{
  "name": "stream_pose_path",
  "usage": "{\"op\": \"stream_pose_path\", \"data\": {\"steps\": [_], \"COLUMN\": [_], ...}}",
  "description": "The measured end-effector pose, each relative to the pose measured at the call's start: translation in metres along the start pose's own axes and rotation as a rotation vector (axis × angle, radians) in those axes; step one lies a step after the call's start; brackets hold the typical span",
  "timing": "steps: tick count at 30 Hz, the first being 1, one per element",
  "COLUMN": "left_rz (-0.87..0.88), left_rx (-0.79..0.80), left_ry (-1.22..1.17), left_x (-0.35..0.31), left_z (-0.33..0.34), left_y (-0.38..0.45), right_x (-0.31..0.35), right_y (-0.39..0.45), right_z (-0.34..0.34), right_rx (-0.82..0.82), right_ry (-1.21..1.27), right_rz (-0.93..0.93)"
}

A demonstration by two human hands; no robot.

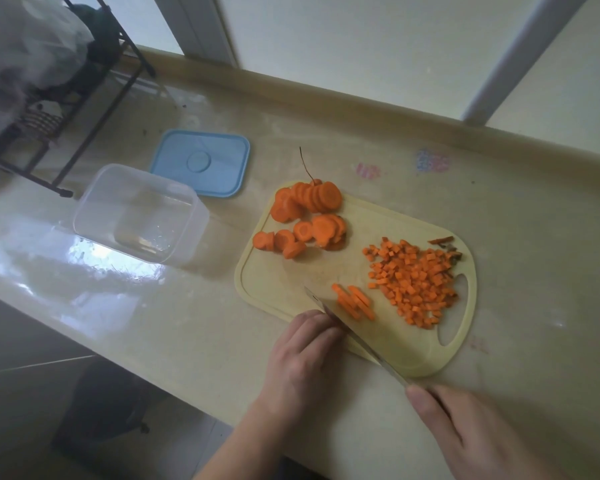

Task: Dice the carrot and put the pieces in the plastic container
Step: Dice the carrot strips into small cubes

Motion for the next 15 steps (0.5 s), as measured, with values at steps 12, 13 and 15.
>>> {"op": "stream_pose_path", "data": {"steps": [12,13,15], "left_rz": [0.035,0.029,0.082], "left_rx": [-0.1,-0.119,-0.095], "left_ry": [0.219,0.282,0.278], "left_x": [-0.001,-0.004,-0.007], "left_z": [-0.003,-0.005,-0.007], "left_y": [-0.004,-0.006,-0.013], "right_x": [0.016,0.018,0.015], "right_y": [0.015,0.018,0.023], "right_z": [0.007,0.005,0.001], "right_rx": [-0.004,-0.011,-0.025], "right_ry": [-0.127,-0.109,-0.07], "right_rz": [-0.035,-0.04,-0.045]}}
Point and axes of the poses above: each hand's wrist, its own y-axis towards the middle knuckle, its own z-axis out of the palm, x = y × z, the point moved 3 cm from there along y, towards the middle knuckle, and after that the axes turned 2 degrees about x, right-handed, at the moved point
